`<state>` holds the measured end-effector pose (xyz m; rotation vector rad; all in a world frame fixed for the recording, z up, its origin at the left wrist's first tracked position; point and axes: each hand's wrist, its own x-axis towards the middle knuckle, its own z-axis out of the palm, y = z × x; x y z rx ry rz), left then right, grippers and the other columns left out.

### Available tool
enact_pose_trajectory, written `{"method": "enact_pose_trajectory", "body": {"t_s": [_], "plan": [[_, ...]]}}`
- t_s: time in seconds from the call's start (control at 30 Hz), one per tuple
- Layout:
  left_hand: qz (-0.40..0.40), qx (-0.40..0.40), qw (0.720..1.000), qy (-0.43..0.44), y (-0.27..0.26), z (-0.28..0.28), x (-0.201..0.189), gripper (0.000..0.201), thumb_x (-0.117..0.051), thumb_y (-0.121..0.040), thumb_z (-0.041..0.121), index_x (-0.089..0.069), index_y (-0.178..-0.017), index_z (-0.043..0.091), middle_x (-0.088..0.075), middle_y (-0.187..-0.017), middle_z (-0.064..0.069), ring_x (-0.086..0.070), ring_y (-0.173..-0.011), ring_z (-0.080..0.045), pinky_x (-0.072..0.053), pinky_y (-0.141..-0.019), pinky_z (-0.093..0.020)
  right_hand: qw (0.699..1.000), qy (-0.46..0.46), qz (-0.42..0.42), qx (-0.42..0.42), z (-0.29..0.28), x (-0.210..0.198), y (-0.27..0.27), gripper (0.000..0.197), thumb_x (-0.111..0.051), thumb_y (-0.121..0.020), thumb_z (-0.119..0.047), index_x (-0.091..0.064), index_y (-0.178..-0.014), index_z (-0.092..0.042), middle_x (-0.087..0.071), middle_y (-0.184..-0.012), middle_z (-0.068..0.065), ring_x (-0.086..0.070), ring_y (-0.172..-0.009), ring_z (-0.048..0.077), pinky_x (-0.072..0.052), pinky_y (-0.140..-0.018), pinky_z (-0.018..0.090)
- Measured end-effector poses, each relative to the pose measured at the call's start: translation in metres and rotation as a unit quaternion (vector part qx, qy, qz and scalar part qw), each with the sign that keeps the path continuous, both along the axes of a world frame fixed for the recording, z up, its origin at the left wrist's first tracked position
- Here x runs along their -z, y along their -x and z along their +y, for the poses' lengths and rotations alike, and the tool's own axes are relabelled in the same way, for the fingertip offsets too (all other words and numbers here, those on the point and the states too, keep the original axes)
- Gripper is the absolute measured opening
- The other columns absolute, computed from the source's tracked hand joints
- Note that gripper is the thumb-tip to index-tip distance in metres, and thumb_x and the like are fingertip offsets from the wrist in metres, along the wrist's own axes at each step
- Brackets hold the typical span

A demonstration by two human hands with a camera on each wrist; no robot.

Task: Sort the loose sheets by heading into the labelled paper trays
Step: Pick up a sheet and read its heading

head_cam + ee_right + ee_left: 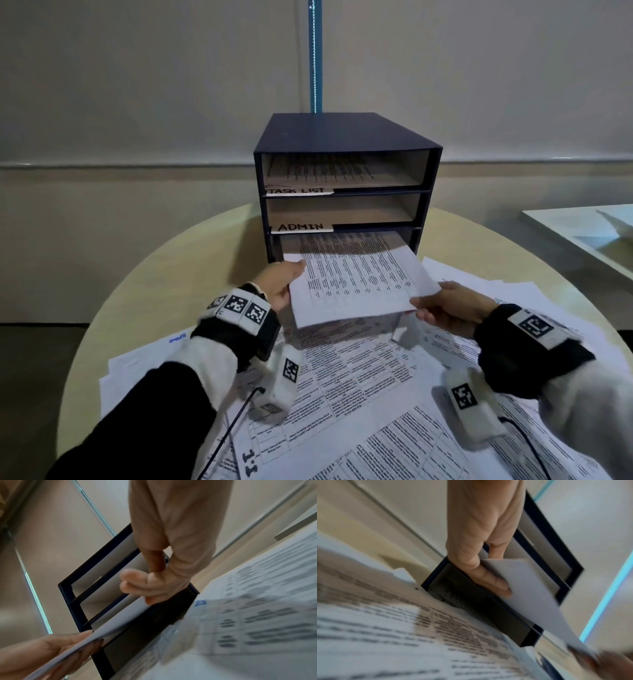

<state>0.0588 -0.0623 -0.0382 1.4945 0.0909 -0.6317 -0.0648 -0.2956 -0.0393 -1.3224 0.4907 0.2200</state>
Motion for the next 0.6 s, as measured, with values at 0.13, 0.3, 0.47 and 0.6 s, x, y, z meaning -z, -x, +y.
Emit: {"method": "enact_pose_trajectory", "body": {"t_s": [0.13, 0.3, 0.47, 0.6], "plan": [[-0.039, 0.013, 0.999, -0.013, 0.009, 0.006, 0.004, 0.027, -0.05, -0.095, 0.01, -0.054, -0.114, -0.008, -0.065, -0.111, -0.019, -0.064, -0.099, -0.028, -0.055, -0.086, -0.036, 0.994, -0.063, -0.036, 0.088, 0.011, -0.002, -0.037, 0.032, -0.035, -0.095, 0.008, -0.035, -0.125, 0.018, -0.06, -0.095, 0.024, -0.066, -0.047, 0.017, -0.053, -0.043, 0.018], [-0.051, 0.022, 0.996, -0.077, 0.005, 0.019, -0.001, 0.019, -0.053, -0.094, 0.012, -0.059, -0.083, -0.003, -0.062, -0.065, -0.012, -0.055, -0.054, -0.019, -0.053, -0.066, -0.032, 0.985, -0.087, -0.057, 0.136, 0.032, -0.008, -0.079, 0.04, -0.034, -0.095, 0.008, -0.021, -0.133, 0.014, -0.055, -0.106, 0.036, -0.07, -0.061, 0.027, -0.055, -0.043, 0.025], [-0.24, 0.079, 0.938, -0.238, 0.009, 0.014, -0.006, 0.013, -0.05, -0.093, 0.007, -0.047, -0.105, 0.012, -0.056, -0.093, -0.005, -0.054, -0.088, -0.019, -0.045, -0.068, -0.022, 0.982, -0.07, -0.058, 0.167, 0.047, -0.009, -0.108, 0.032, -0.034, -0.094, 0.01, -0.03, -0.125, 0.015, -0.056, -0.1, 0.037, -0.064, -0.074, 0.036, -0.056, -0.045, 0.029], [-0.354, 0.166, 0.797, -0.46, 0.003, 0.009, -0.001, 0.044, -0.049, -0.093, 0.028, -0.038, -0.131, 0.007, -0.026, -0.14, -0.014, -0.023, -0.132, -0.031, -0.03, -0.11, -0.04, 0.97, -0.135, -0.061, 0.191, 0.049, -0.01, -0.117, 0.036, -0.027, -0.096, 0.008, -0.024, -0.131, 0.019, -0.043, -0.129, 0.04, -0.052, -0.117, 0.043, -0.052, -0.086, 0.032]]}}
